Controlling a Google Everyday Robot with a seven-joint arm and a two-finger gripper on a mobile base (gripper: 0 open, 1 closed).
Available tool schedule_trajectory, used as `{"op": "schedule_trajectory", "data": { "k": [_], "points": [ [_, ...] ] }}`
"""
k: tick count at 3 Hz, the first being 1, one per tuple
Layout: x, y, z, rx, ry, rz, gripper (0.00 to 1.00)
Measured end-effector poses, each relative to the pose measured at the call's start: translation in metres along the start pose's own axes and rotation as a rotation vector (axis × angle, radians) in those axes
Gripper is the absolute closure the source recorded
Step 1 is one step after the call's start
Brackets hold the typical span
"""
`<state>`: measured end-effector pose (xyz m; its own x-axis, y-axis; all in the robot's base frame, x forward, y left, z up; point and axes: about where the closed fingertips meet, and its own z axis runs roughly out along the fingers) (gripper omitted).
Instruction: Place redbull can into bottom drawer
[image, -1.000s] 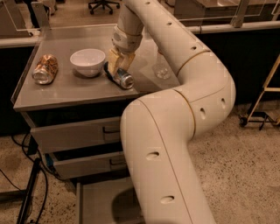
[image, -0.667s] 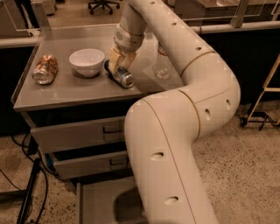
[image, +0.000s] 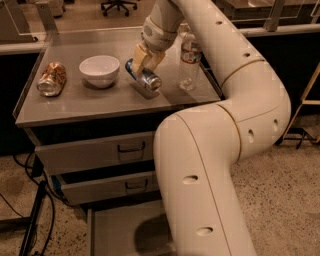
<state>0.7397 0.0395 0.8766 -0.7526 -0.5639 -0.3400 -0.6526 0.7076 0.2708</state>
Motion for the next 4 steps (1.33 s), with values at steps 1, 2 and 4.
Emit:
{"op": "schedule_trajectory", "data": {
  "k": [1,2,4],
  "points": [
    [0.001,-0.002,-0.021,0.003,-0.033,-0.006,1.00],
    [0.000,-0.003,-0.026,0.004,-0.043,-0.008,1.00],
    [-0.021,0.043,-0.022,-0.085,-0.087,-0.138,1.00]
  ]
}}
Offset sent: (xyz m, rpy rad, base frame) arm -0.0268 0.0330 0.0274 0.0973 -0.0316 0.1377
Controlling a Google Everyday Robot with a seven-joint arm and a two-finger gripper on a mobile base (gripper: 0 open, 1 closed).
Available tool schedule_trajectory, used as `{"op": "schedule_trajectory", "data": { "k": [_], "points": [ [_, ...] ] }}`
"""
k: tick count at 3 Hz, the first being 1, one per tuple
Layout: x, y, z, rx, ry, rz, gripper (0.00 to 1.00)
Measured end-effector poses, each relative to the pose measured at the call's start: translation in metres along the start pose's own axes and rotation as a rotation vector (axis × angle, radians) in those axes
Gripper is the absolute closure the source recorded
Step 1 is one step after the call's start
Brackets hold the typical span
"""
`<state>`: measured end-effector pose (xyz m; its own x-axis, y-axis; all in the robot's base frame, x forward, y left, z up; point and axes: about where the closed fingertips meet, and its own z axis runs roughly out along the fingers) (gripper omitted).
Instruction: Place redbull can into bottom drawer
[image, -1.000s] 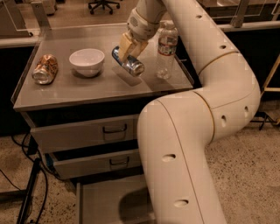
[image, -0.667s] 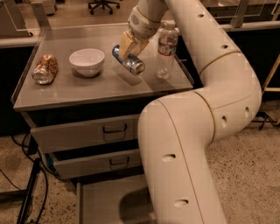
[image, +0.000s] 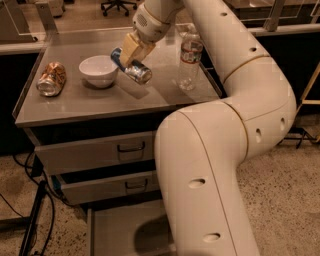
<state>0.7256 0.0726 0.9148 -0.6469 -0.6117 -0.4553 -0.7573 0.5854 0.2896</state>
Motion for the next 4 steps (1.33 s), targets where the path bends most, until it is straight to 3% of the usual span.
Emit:
{"op": "schedule_trajectory", "data": {
  "k": [1,3,4],
  "points": [
    [-0.001,0.025,-0.001,-0.039,-0.018,-0.065,1.00],
    [-0.001,0.036,-0.008,-0.017,-0.054,-0.081,1.00],
    [0.032,0.075,-0.015,0.030,-0.117,-0.082,1.00]
  ]
}}
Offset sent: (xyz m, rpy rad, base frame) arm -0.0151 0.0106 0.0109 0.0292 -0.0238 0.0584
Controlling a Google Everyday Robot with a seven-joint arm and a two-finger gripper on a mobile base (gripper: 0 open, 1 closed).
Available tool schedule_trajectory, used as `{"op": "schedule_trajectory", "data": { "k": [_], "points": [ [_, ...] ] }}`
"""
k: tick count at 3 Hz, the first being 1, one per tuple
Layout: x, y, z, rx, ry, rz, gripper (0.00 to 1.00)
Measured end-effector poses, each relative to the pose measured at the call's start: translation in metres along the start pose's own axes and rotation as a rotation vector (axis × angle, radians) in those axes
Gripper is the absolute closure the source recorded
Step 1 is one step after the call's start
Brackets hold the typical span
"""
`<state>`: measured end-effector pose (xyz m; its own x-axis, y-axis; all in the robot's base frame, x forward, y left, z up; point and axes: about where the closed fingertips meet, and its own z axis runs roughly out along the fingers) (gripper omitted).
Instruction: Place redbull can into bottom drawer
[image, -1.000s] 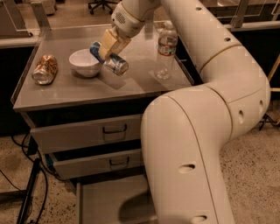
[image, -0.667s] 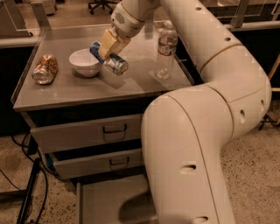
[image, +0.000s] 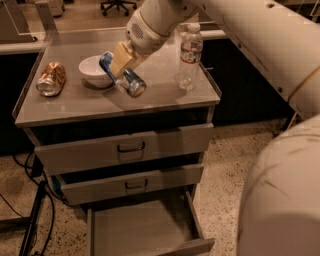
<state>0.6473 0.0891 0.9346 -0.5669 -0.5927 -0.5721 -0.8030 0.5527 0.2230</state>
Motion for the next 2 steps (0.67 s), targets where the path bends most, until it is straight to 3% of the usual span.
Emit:
{"op": "schedule_trajectory", "data": {
  "k": [1,2],
  "points": [
    [0.0238,0.0040,0.0253,-0.020,0.058,0.013,1.00],
    [0.0238,0.0040,0.0252,-0.020,0.058,0.013,1.00]
  ]
}}
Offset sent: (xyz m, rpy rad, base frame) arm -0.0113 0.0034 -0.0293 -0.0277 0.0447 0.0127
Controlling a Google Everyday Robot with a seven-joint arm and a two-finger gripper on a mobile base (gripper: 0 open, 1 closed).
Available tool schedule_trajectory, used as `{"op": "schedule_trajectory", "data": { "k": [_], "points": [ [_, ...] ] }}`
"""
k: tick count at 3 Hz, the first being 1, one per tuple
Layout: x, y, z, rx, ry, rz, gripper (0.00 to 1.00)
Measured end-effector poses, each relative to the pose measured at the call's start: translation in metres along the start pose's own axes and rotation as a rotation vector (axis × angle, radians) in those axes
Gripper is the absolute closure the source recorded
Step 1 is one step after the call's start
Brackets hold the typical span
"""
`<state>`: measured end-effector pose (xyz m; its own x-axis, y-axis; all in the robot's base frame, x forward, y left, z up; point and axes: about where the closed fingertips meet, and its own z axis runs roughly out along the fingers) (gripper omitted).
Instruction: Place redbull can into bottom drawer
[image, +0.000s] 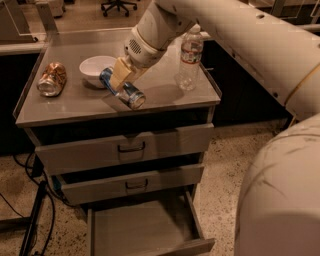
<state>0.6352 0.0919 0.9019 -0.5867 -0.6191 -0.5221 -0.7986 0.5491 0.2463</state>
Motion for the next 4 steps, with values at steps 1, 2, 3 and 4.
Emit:
{"op": "schedule_trajectory", "data": {
  "k": [1,2,3,4],
  "points": [
    [0.005,0.015,-0.013,0.022,0.000,-0.017,1.00],
    [0.024,0.038,-0.011,-0.007,0.008,0.006,1.00],
    [0.045,0.056,0.004,-0.060,0.016,0.036,1.00],
    [0.065,0.069,0.032,-0.137,0.028,0.069,1.00]
  ]
}}
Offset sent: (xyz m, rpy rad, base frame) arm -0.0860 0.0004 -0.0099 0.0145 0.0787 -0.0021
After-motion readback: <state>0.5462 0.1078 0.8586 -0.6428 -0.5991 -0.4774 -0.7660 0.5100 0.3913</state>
